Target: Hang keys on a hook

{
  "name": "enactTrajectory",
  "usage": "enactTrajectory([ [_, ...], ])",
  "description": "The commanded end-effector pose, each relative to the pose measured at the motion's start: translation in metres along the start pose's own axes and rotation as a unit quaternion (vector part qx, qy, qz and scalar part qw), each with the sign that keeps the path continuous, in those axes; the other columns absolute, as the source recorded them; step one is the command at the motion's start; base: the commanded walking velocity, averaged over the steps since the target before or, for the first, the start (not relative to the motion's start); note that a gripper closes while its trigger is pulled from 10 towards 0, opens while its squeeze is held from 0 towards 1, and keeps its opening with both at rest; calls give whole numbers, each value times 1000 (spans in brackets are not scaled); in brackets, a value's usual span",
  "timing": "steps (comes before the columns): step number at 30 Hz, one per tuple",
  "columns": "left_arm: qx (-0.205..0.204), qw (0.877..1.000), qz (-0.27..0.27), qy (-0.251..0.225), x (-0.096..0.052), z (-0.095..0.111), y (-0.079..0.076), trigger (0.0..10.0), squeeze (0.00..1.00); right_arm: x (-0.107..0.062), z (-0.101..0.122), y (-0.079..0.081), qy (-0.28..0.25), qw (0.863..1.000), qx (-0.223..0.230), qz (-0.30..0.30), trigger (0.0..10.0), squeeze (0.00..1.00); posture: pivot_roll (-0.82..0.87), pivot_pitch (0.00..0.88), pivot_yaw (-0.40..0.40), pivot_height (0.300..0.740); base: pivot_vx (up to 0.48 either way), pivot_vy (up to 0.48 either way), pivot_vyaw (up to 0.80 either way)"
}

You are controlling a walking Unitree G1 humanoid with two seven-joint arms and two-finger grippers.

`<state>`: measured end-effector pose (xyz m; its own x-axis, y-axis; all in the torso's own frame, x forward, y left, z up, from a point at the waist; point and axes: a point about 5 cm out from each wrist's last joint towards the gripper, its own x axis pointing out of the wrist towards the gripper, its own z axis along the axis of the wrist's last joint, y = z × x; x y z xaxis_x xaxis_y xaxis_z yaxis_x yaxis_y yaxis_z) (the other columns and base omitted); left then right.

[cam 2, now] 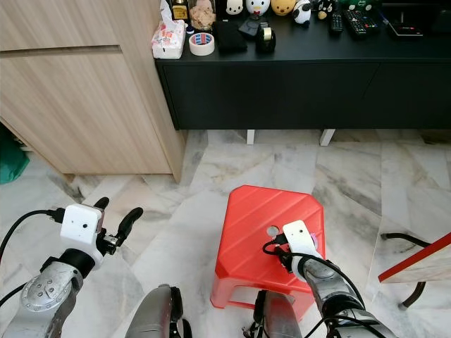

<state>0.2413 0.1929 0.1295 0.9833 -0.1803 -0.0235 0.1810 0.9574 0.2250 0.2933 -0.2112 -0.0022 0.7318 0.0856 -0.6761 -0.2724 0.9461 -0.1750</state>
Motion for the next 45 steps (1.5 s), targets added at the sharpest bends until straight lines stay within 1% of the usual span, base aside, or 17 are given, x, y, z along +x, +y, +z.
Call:
enactTrajectory([
  [1,4,1000,-1,10,0,-6,2,10000,0,-1,-4,-6,15,1000,3,-17,10000,0,121,124,28,638,0,0,0],
  [8,8,1000,-2,8,4,-6,4,10000,0,-2,5,-12,-5,999,16,-32,10000,0,121,92,31,638,0,0,0],
  [10,10,1000,-3,5,7,-6,5,10000,0,-1,11,-12,-17,999,19,-28,10000,0,116,78,33,638,0,0,0],
  [12,11,1000,-3,5,8,-6,5,10000,0,-1,13,-11,-20,999,18,-26,10000,0,114,72,34,638,0,0,0],
  [16,14,1000,-6,5,10,-6,4,10000,0,-1,13,-9,-19,1000,10,-3,10000,0,112,65,36,638,0,0,0],
  [21,15,1000,-9,5,10,-7,4,10000,0,-1,9,-5,-3,1000,-6,21,10000,0,109,66,37,638,0,0,0],
  [28,17,1000,-15,8,9,-9,3,10000,0,-1,-8,5,48,996,-41,59,10000,0,111,79,39,638,0,0,0],
  [32,17,1000,-17,10,8,-10,2,10000,0,-2,-16,8,69,994,-56,61,10000,0,112,88,40,638,0,0,0],
  [39,17,1000,-17,13,6,-11,2,10000,0,-3,-27,8,91,993,-58,55,10000,0,113,99,39,638,0,0,0],
  [45,17,1000,-17,16,4,-12,1,10000,0,-5,-32,3,96,994,-40,31,10000,0,113,101,40,638,0,0,0],
])
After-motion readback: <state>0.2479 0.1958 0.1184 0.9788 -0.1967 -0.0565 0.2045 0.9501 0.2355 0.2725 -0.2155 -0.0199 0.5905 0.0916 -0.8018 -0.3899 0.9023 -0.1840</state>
